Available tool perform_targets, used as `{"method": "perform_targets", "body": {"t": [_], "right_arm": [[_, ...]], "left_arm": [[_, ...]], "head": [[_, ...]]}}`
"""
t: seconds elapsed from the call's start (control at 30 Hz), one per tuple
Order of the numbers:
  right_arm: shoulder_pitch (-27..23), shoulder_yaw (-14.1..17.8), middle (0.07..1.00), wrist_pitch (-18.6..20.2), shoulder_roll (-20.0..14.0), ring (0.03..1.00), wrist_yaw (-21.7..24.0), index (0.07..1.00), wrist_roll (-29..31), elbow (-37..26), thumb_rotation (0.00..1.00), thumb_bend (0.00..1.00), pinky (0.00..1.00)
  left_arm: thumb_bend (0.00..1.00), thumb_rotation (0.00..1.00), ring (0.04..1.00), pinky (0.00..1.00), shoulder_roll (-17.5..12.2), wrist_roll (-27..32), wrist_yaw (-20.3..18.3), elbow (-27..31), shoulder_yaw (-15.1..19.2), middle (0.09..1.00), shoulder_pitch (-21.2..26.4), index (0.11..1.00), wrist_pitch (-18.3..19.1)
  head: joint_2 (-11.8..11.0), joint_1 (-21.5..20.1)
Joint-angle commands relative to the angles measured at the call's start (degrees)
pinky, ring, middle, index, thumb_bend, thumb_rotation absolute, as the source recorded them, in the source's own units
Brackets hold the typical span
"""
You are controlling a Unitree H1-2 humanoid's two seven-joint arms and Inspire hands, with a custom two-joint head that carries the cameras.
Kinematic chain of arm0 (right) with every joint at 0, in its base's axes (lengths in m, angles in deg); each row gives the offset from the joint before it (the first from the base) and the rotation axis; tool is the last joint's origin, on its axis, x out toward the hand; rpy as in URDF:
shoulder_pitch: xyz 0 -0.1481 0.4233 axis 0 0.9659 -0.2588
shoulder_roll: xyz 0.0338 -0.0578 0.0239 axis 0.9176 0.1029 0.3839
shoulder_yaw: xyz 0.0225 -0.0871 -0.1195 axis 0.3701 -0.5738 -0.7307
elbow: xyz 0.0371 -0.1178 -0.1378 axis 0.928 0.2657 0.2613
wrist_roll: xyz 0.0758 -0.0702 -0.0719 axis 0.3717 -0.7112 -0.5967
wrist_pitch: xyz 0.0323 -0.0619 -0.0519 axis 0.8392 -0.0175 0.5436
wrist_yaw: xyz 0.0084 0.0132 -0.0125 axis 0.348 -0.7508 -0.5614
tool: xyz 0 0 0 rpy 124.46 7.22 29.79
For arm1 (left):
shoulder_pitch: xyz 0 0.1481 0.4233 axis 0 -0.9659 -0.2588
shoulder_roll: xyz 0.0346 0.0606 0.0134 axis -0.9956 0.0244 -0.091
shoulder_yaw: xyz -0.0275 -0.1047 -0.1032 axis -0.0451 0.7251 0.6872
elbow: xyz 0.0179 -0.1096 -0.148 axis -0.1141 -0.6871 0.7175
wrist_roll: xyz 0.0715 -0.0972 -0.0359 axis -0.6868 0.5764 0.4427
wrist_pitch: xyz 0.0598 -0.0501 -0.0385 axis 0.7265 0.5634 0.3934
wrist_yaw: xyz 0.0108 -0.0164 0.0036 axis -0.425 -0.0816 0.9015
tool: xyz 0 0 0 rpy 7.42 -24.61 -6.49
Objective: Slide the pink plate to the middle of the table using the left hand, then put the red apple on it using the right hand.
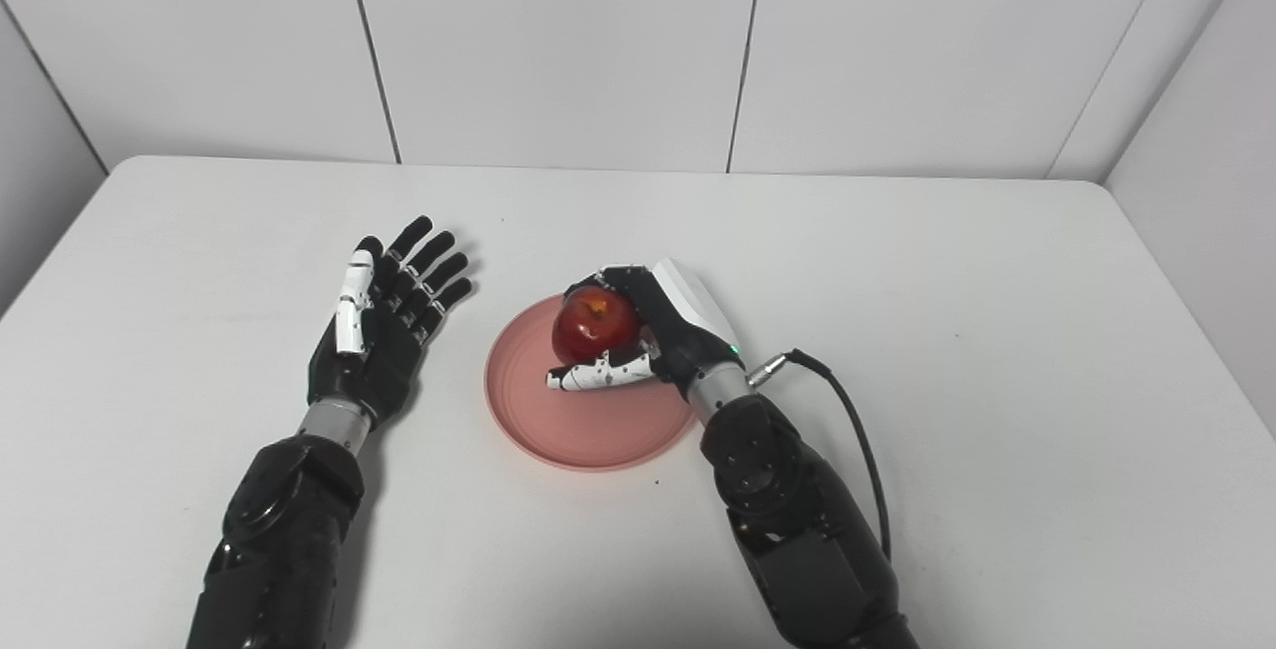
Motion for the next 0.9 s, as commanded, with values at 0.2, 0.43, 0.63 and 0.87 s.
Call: {"method": "perform_targets", "body": {"t": [0.2,0.43,0.63,0.87], "right_arm": [[-0.04,-0.48,0.551,-2.75,0.09,0.519,-1.05,0.561,-1.36,-0.48,0.07,0.56,0.46],[0.27,-0.84,0.550,-2.07,0.15,0.509,-1.53,0.562,-2.29,-0.27,0.10,0.57,0.45],[0.66,-0.72,0.578,-0.90,0.31,0.510,-1.42,0.585,-3.00,-1.08,0.19,0.70,0.43],[1.17,-1.42,0.670,0.30,-0.26,0.618,-0.45,0.669,-5.02,-2.70,0.35,0.89,0.52]], "left_arm": [[0.35,1.00,0.866,0.87,0.24,-0.11,0.68,-0.06,0.05,0.875,-0.38,0.858,1.33],[0.36,1.00,0.861,0.87,0.23,-0.09,0.64,-0.46,0.14,0.871,-0.24,0.853,1.06],[0.36,1.00,0.861,0.86,0.36,-0.02,0.82,-0.19,0.16,0.870,-0.28,0.853,1.42],[0.35,1.00,0.864,0.87,0.21,-0.09,0.53,-0.52,0.06,0.873,-0.24,0.855,1.12]], "head": [[0.22,0.02],[0.24,-0.10],[0.33,-0.19],[0.36,-0.22]]}}
